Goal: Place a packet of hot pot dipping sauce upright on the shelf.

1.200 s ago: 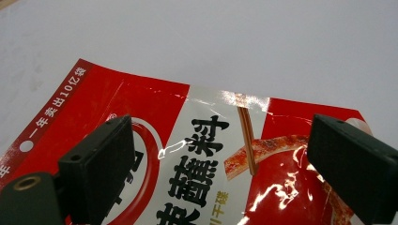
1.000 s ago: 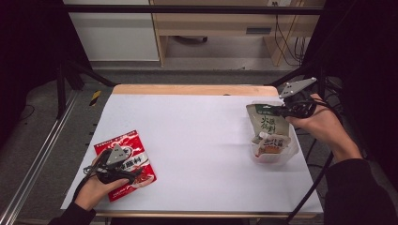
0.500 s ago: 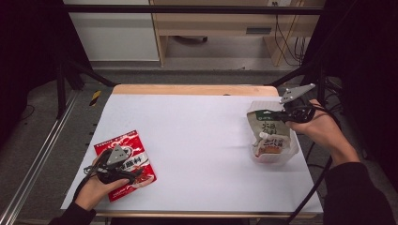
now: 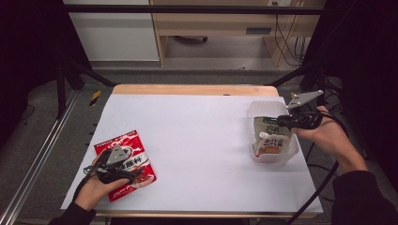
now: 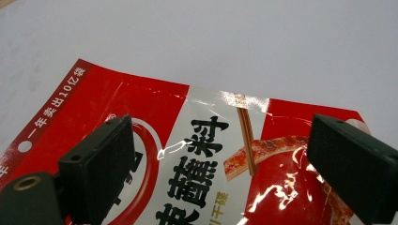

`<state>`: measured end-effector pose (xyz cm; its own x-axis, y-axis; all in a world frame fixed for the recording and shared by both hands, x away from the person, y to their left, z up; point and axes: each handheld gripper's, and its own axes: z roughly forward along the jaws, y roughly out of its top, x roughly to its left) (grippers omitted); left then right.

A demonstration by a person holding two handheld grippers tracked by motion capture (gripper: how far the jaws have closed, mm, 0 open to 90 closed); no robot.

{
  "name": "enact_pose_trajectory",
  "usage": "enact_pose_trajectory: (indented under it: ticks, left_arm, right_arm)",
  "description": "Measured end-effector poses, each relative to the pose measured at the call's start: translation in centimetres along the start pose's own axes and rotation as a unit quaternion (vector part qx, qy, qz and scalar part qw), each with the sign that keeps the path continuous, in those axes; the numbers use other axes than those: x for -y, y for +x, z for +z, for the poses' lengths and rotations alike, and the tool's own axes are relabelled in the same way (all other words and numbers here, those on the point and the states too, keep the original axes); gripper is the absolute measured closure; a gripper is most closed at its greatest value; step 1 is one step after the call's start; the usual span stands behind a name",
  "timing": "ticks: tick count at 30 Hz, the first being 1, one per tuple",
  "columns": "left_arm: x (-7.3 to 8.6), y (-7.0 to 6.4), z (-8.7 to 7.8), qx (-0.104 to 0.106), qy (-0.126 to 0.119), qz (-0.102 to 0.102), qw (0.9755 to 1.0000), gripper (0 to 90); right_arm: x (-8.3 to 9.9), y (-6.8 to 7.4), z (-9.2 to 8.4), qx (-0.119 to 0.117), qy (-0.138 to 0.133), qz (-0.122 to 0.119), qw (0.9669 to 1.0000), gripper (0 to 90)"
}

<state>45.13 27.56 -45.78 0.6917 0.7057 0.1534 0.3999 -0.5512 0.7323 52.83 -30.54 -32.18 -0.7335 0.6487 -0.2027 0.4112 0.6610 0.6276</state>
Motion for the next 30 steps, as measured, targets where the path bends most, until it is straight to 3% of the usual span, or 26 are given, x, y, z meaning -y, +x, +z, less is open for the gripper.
enact_pose_trajectory:
  ticks: [9, 20, 24, 30]
  left_arm:
    - [0.0, 0.1, 0.0, -0.003, -0.001, 0.0, 1.0, 8.0]
    - [0.0, 0.4, -0.2, -0.012, 0.0, 0.002, 0.9999, 8.2]
    - [0.0, 0.5, -0.3, -0.016, -0.001, 0.004, 0.9999, 8.3]
    - [0.1, 0.6, -0.4, -0.015, -0.004, 0.008, 0.9999, 7.1]
  right_arm:
    - [-0.3, 0.4, -0.5, 0.004, -0.011, 0.011, 0.9999, 57.9]
    - [-2.3, 2.2, -2.4, 0.048, -0.056, 0.016, 0.9972, 30.7]
    - [-3.5, 4.2, -3.1, 0.075, -0.073, 0.013, 0.9944, 23.5]
    - [-4.5, 9.0, -2.9, 0.093, -0.105, -0.004, 0.9901, 17.2]
